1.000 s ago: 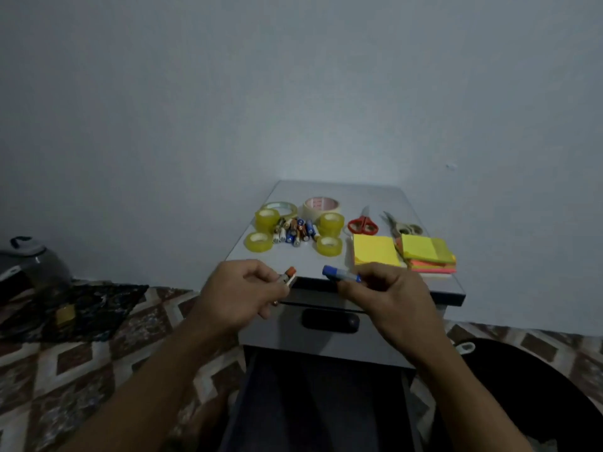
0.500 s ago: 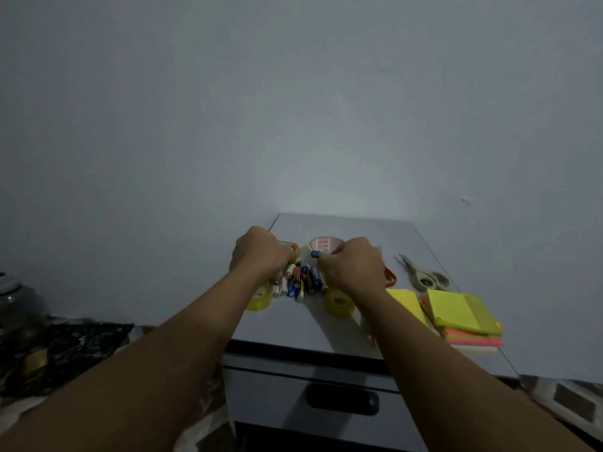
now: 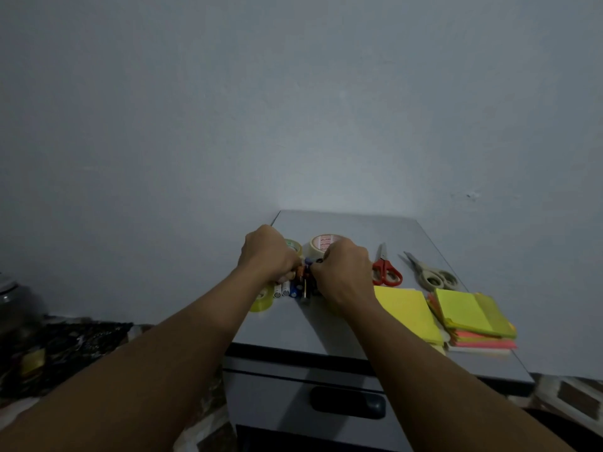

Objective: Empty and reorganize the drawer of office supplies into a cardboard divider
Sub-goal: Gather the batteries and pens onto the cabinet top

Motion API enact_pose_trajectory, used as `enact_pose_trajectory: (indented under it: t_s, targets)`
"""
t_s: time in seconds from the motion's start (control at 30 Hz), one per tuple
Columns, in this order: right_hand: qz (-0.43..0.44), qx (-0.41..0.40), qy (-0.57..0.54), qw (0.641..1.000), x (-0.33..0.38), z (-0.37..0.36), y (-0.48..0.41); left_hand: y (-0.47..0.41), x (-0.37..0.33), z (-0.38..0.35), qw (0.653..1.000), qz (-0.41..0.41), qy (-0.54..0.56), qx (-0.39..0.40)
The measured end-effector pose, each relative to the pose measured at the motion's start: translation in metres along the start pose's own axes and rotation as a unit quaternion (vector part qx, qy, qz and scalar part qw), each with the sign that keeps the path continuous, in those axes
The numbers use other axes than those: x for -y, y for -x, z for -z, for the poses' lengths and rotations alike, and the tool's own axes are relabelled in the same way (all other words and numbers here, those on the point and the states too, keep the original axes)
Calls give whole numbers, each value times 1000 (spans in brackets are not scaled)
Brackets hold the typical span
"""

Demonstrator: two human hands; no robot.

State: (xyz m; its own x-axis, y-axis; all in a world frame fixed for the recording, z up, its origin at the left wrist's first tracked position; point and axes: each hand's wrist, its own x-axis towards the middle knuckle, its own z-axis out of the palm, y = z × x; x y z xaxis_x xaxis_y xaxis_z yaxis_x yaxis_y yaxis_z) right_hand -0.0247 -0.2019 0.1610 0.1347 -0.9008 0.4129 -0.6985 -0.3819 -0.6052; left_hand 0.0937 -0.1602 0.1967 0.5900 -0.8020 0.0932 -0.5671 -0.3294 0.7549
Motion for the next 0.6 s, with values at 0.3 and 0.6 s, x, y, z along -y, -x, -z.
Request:
enact_pose_trajectory:
  t_s: [0.3, 0.6]
  targets:
    - [15, 19, -1, 1000, -5, 1, -5, 9, 5, 10, 999, -15, 32, 21]
    - [28, 9, -25, 999, -5, 23, 1, 19, 9, 23, 998, -40, 49, 14]
